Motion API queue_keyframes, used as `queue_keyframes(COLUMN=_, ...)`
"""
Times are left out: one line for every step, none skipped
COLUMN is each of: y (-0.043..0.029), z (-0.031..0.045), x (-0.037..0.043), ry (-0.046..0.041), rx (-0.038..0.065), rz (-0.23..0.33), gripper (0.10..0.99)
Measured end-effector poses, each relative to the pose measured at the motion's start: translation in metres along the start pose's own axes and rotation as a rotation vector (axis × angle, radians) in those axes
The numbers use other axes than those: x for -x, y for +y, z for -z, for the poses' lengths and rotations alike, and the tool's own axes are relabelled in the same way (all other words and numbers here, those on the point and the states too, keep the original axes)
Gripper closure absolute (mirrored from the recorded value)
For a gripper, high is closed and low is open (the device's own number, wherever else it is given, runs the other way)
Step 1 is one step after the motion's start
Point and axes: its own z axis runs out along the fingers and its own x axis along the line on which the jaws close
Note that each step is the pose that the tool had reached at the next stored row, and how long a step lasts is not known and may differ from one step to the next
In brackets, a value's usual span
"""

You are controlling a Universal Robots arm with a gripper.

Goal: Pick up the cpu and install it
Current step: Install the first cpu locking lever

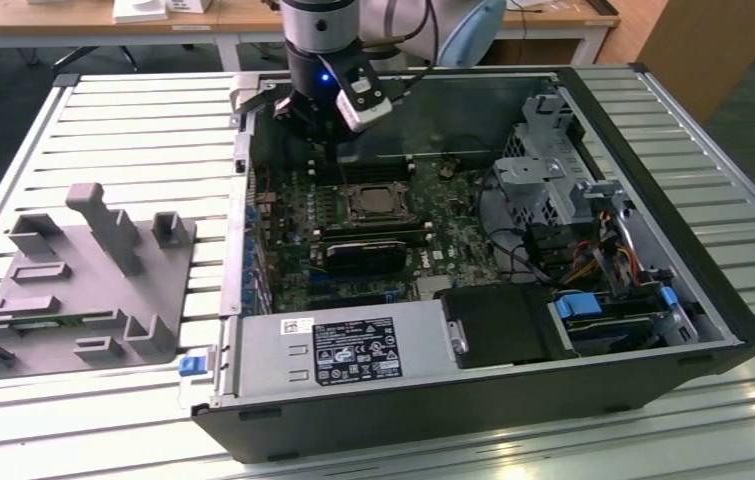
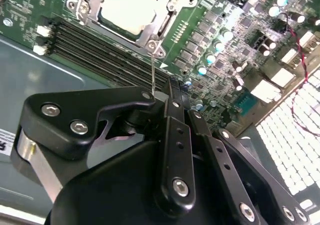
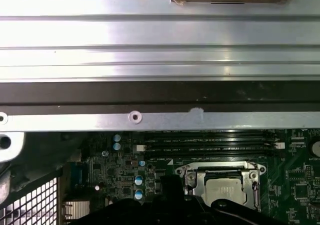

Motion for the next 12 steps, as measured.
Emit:
queue_keyframes(y=0.0001, z=-0.0001, x=0.0015, ry=0.0000, rx=0.000, rz=0.000, gripper=0.980)
queue_keyframes(y=0.0001, z=-0.0001, x=0.0032, ry=0.0000, rx=0.000, rz=0.000, gripper=0.980)
queue_keyframes(y=0.0002, z=-0.0002, x=0.0050, ry=-0.0001, rx=0.000, rz=0.000, gripper=0.980)
queue_keyframes(y=0.0002, z=-0.0003, x=0.0066, ry=-0.0001, rx=0.000, rz=0.000, gripper=0.980)
queue_keyframes(y=0.0003, z=-0.0003, x=0.0080, ry=0.0000, rx=0.000, rz=0.000, gripper=0.980)
queue_keyframes(y=0.0003, z=-0.0004, x=0.0096, ry=0.0000, rx=0.000, rz=0.000, gripper=0.980)
queue_keyframes(y=0.0004, z=-0.0004, x=0.0108, ry=0.0000, rx=0.000, rz=0.000, gripper=0.980)
queue_keyframes(y=0.0004, z=-0.0004, x=0.0117, ry=0.0000, rx=0.000, rz=0.000, gripper=0.980)
queue_keyframes(y=0.0004, z=-0.0004, x=0.0126, ry=0.0000, rx=0.000, rz=0.000, gripper=0.980)
queue_keyframes(y=0.0005, z=-0.0005, x=0.0135, ry=0.0000, rx=0.000, rz=0.000, gripper=0.980)
queue_keyframes(y=0.0005, z=-0.0005, x=0.0141, ry=-0.0001, rx=0.000, rz=0.000, gripper=0.980)
queue_keyframes(y=0.0005, z=-0.0005, x=0.0149, ry=-0.0001, rx=0.000, rz=0.000, gripper=0.980)
